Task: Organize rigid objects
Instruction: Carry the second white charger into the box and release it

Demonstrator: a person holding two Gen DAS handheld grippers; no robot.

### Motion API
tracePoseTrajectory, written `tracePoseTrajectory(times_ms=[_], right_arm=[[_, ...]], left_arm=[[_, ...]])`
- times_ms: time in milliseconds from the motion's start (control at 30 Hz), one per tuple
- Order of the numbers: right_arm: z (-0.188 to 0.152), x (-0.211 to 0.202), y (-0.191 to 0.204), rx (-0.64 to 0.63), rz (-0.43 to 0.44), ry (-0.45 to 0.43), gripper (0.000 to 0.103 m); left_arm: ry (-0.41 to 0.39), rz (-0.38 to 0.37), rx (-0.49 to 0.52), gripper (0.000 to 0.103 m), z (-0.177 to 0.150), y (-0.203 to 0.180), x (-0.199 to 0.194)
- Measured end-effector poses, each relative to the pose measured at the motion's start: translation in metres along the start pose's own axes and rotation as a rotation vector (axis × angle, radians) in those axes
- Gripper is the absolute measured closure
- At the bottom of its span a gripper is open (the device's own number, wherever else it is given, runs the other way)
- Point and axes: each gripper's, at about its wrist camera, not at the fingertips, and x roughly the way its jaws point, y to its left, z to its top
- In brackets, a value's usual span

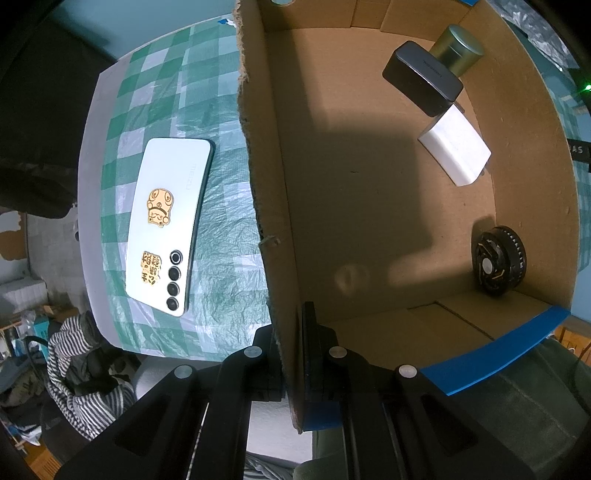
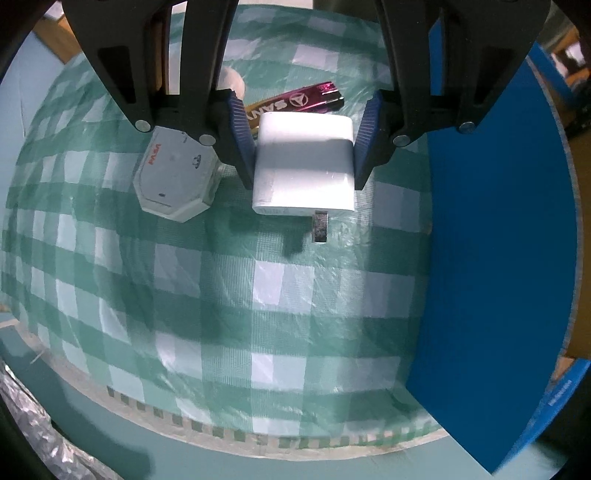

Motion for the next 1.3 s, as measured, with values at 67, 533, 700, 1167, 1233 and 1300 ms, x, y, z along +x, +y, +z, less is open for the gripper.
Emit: tracePoseTrajectory(times_ms=[67,533,700,1167,1233,1300], right_arm=[[0.002,-0.008,0.0,-0.007,0.008,-0.004,0.053],[-0.002,-0.059,0.027,-0.071,0.033,-0.051,0.053],[-0.002,-0.079,0.041,-0.092,0.052,-0.076,0.053],[0.005,-0.114,0.103,-0.256,0.096,-0.135,0.053],[0.006,-0.114,0.114,-0.283,0.095,-0.136,0.053],[0.006,-0.113,0.122,-0.305,0.093,-0.132,0.053]], left_arm=[[-0.001,0.0,0.002,0.098,0.0,-0.001,0.0],[-0.002,-0.003,0.005,0.098,0.002,0.001,-0.002],[-0.004,-0.004,0.011,0.098,0.001,0.001,-0.003],[-0.007,-0.008,0.014,0.098,0.002,0.001,-0.004],[-0.006,-0.009,0.015,0.098,0.001,0.001,-0.003],[-0.006,-0.009,0.016,0.098,0.001,0.001,-0.003]])
